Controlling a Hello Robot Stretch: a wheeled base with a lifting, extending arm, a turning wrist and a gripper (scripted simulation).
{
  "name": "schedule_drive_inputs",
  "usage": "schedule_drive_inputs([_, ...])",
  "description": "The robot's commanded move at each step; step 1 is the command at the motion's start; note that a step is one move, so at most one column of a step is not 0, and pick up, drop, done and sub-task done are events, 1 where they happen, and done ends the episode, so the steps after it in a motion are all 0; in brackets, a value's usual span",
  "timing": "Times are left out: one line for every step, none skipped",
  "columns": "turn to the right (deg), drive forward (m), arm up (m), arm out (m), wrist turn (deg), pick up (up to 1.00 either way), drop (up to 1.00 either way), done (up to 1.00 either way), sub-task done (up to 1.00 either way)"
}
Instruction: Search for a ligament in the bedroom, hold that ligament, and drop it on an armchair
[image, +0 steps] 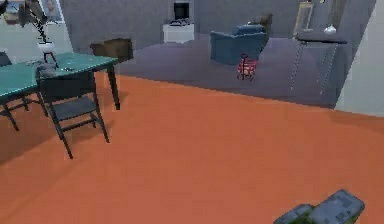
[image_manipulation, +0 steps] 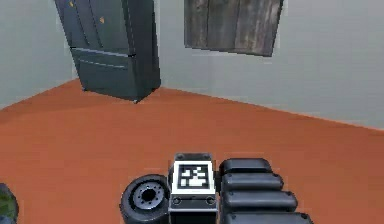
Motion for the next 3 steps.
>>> schedule_drive_inputs([0.0, 1.00, 0.00, 0.00, 0.0, 0.00, 0.00, 0.00, 0.00])
schedule_drive_inputs([0.0, 1.00, 0.00, 0.00, 0.0, 0.00, 0.00, 0.00, 0.00])
schedule_drive_inputs([0.0, 1.00, 0.00, 0.00, 0.0, 0.00, 0.00, 0.00, 0.00])
